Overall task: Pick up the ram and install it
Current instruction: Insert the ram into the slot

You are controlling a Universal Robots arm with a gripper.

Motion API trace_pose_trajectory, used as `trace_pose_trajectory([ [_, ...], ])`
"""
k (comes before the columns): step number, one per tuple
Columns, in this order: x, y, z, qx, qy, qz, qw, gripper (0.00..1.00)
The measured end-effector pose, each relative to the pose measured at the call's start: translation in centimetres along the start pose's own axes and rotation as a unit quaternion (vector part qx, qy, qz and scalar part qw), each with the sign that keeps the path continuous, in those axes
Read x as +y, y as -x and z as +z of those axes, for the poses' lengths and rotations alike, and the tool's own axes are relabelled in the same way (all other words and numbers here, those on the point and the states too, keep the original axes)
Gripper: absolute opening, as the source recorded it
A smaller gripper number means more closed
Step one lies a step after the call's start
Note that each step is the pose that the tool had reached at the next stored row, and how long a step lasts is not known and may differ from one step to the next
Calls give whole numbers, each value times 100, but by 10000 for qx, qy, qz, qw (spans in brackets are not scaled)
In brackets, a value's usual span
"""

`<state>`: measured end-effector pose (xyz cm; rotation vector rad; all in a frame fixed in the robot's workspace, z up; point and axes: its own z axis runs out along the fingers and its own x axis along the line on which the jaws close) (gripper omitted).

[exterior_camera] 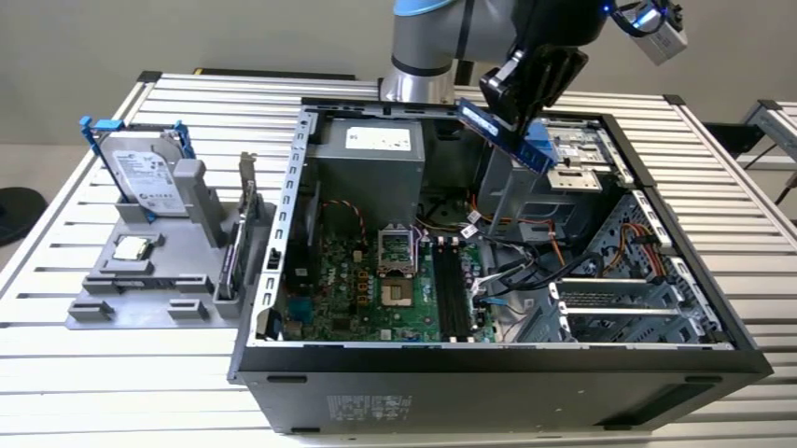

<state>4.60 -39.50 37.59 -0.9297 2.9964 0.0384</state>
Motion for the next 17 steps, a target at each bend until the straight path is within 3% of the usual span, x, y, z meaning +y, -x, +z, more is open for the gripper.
trace_pose_trajectory([
  [9, -12, -8, 0, -4, -3, 225, 9997, 0],
  [17, -13, -9, -1, -5, -3, 247, 9997, 0],
])
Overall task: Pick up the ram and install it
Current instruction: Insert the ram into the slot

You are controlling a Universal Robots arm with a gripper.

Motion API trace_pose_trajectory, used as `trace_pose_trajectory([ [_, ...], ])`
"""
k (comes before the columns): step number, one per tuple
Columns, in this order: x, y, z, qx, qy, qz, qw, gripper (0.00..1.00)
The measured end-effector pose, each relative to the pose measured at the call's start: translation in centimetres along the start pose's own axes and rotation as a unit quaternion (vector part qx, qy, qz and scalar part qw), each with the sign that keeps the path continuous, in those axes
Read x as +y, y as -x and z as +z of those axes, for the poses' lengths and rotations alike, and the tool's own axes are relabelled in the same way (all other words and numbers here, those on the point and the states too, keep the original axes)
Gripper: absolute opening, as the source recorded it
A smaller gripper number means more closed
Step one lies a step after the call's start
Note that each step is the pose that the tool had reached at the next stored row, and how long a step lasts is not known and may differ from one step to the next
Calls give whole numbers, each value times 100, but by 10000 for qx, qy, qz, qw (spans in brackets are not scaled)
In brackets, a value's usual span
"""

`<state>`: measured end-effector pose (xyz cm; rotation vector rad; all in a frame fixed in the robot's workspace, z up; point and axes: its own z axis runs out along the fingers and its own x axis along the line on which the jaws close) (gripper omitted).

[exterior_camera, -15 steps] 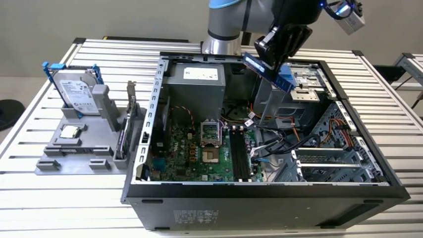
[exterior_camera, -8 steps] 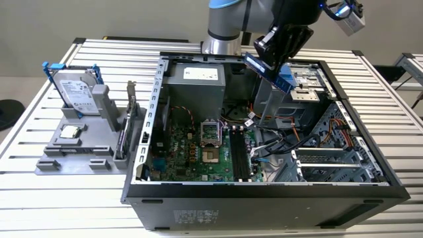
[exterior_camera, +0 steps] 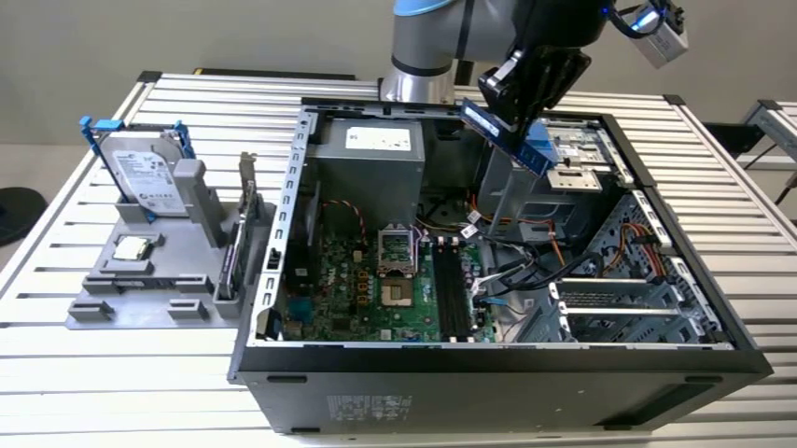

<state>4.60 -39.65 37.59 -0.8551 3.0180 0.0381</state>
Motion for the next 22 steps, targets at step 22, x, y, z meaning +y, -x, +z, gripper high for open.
trace_pose_trajectory([
  [22, 14, -26, 0, -20, -10, 900, 9959, 0],
])
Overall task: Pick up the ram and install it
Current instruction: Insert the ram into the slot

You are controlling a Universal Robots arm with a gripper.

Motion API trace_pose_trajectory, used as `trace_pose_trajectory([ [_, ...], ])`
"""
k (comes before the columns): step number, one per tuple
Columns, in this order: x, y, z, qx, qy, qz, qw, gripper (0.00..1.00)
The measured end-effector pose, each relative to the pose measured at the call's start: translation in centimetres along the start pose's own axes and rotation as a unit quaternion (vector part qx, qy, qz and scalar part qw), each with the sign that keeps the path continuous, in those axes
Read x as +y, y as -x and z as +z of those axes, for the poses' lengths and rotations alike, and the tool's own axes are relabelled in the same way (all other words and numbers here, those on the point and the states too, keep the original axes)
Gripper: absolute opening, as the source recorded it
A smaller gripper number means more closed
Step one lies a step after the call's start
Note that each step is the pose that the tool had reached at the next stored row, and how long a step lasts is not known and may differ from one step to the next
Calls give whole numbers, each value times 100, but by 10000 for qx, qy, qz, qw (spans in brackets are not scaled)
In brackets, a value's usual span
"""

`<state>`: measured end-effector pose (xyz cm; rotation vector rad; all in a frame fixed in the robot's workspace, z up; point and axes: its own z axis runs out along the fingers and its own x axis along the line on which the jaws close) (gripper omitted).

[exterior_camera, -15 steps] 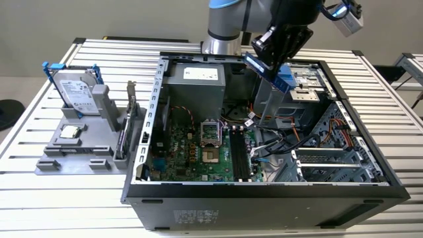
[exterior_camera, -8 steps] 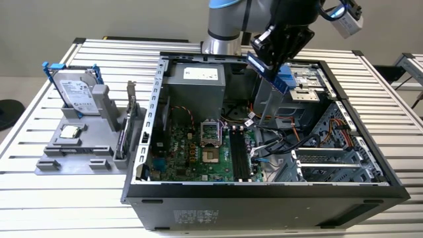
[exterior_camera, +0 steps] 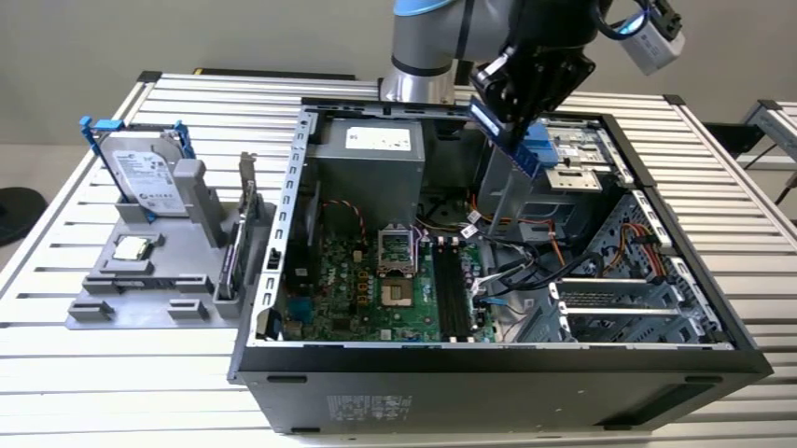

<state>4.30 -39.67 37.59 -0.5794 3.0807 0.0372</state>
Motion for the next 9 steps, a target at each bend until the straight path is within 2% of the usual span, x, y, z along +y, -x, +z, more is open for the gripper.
trace_pose_trajectory([
  [9, 3, -7, 0, -10, -4, 441, 9990, 0],
])
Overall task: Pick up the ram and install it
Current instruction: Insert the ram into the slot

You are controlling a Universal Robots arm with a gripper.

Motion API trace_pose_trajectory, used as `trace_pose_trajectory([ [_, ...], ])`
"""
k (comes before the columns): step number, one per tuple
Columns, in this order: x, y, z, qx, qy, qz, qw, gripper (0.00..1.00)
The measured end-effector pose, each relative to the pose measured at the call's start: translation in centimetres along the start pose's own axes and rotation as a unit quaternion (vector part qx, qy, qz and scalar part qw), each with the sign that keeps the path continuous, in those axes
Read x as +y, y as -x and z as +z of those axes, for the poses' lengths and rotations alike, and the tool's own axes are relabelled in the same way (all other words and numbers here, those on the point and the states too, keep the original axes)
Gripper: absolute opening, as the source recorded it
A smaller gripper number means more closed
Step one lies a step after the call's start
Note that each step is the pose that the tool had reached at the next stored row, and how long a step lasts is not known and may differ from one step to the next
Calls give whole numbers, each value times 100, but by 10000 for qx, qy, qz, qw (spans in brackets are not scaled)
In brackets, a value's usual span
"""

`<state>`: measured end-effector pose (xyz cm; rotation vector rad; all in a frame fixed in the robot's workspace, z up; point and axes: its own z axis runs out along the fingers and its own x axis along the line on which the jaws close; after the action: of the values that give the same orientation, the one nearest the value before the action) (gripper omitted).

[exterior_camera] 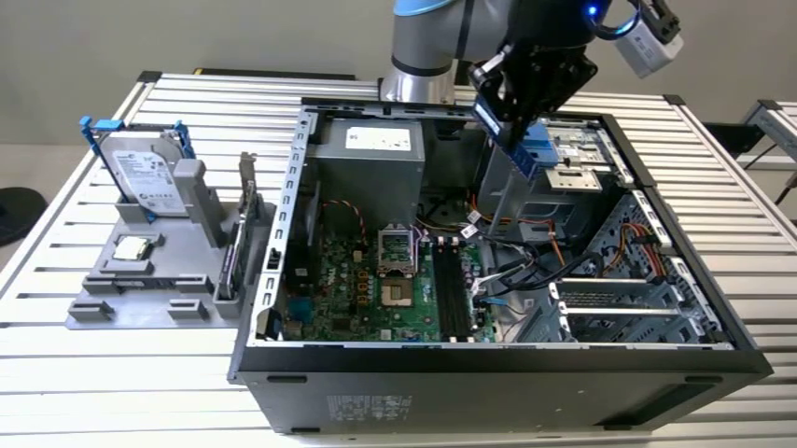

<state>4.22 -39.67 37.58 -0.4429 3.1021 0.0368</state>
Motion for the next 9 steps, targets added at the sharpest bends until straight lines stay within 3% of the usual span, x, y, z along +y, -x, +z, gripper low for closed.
trace_pose_trajectory([
  [9, 3, -12, 0, -9, -4, 397, 9992, 0],
])
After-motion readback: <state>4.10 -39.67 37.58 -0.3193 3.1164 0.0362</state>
